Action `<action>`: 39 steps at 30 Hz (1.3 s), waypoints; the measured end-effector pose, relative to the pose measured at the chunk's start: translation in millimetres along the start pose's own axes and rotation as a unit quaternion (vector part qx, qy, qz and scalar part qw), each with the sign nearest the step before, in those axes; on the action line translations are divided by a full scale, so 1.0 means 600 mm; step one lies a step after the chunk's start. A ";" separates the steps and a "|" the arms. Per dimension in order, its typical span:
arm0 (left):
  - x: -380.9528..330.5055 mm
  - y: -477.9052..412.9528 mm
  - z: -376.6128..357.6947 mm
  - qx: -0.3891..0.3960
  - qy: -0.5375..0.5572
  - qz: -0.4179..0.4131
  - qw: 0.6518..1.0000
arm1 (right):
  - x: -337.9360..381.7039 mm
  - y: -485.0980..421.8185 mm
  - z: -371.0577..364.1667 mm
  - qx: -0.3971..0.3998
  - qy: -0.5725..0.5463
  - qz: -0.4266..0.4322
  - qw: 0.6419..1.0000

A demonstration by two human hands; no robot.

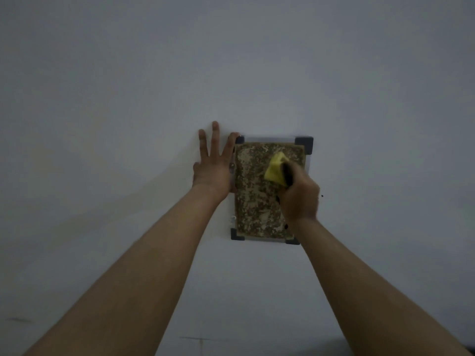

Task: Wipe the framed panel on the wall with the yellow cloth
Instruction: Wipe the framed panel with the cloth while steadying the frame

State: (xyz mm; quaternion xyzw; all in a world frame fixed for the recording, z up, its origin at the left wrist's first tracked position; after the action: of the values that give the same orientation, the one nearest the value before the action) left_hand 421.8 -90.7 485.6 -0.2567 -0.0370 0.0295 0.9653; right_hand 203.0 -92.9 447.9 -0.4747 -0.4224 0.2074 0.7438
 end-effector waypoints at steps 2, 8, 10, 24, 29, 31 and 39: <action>-0.002 -0.005 -0.003 0.013 -0.011 0.010 1.000 | 0.021 0.018 -0.041 0.156 0.029 0.056 0.986; -0.004 -0.008 -0.009 0.024 -0.020 0.004 1.000 | 0.026 -0.017 -0.032 0.079 0.031 0.065 0.994; -0.003 -0.009 -0.011 0.015 -0.013 0.009 1.000 | 0.034 -0.011 -0.041 0.101 0.040 0.082 0.991; 0.006 -0.017 -0.012 -0.039 -0.019 0.010 0.999 | 0.085 0.014 -0.116 0.342 0.090 0.203 0.913; 0.008 -0.019 -0.022 -0.049 0.003 0.014 0.999 | 0.079 -0.014 -0.075 0.094 0.064 0.133 0.985; 0.009 -0.023 -0.023 -0.040 0.016 0.011 0.999 | 0.082 0.007 -0.102 0.205 0.085 0.164 0.961; 0.012 -0.024 -0.029 -0.046 0.038 -0.004 0.998 | 0.067 0.010 -0.075 0.149 0.070 0.121 0.979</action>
State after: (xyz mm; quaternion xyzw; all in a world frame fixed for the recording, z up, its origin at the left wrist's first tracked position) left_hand 430.7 -110.9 478.1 -0.3018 -0.0024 0.0136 0.9533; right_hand 263.0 -85.7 451.2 -0.4197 -0.2734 0.3228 0.8030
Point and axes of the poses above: each hand's wrist, its own y-axis away from the middle knuckle, its own z-axis out of the back of the hand, x = y × z, the point moved 5 cm from there along -y, towards the middle knuckle, and after that the axes turned 13 degrees about -y, right-handed, at the moved point
